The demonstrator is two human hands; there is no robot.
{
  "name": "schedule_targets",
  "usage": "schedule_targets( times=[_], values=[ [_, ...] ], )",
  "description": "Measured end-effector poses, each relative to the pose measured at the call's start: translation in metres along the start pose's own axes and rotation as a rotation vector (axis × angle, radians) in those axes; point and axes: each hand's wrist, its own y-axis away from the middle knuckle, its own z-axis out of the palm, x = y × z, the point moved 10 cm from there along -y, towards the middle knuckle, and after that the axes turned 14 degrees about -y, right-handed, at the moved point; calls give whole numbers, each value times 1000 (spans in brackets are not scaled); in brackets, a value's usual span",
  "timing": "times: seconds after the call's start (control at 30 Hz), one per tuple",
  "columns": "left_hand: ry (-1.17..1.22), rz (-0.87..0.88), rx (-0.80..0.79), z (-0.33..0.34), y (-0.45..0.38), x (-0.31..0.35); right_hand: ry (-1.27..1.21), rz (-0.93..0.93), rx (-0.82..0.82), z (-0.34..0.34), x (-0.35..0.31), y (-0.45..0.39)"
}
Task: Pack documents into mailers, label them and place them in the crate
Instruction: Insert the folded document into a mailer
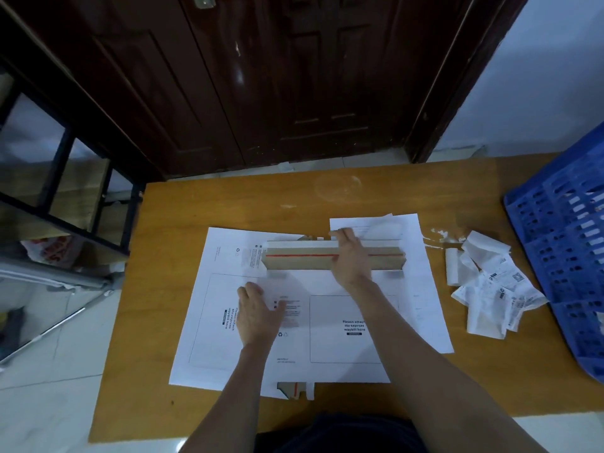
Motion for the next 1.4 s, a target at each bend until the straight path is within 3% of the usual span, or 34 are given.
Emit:
schedule_targets(
  times=[0.13,0.2,0.4,0.5,0.57,0.73,0.9,1.13,1.27,1.4],
  values=[
    [50,8,-74,16,1,-6,-66,30,-288,42,-30,-10],
    [47,16,-80,16,-1,-4,-64,63,-335,49,-32,-9],
    [47,34,-85,17,0,-3,81,-56,-212,55,-36,22],
    [14,69,-84,15,1,2,48,-55,-213,69,-25,43],
    [-42,124,-96,14,1,7,152,-132,-233,78,-26,54],
    [-399,283,-64,11,0,20,237,-263,-146,79,-43,66],
    [-667,435,19,18,6,26,257,-283,-309,105,-47,74],
    [-673,462,25,22,8,21,351,-195,-343,119,-43,75],
    [-652,468,0,23,10,22,298,-254,-203,99,-66,69],
    [-578,433,5,20,7,22,342,-248,-323,108,-61,79]
  ],
)
